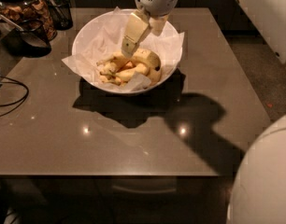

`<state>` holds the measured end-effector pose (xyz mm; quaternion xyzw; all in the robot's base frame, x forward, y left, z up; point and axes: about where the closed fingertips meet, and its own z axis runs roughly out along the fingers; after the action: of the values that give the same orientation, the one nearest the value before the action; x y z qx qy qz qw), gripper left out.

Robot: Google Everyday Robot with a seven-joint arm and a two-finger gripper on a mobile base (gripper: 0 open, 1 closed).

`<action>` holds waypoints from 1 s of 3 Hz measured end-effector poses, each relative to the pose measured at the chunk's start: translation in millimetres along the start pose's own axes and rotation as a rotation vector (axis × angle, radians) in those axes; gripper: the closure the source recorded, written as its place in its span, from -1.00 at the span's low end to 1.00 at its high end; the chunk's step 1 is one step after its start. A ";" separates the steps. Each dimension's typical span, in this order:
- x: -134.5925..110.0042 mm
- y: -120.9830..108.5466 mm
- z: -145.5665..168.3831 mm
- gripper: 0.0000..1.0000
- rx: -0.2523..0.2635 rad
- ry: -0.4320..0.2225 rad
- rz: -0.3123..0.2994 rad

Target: Pick banana from white bowl

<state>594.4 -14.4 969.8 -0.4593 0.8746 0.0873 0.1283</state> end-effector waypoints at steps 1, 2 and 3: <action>0.6 -10.1 5.3 -0.46 0.000 0.007 0.023; 1.3 -15.3 16.1 -0.36 -0.010 0.026 0.035; 1.3 -17.9 22.6 -0.34 -0.016 0.038 0.039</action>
Offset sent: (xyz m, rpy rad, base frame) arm 0.0022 -0.0205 -0.0286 -0.0667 0.1234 -0.0296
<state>611.8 -19.5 947.2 -0.4449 0.8849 0.0881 0.1064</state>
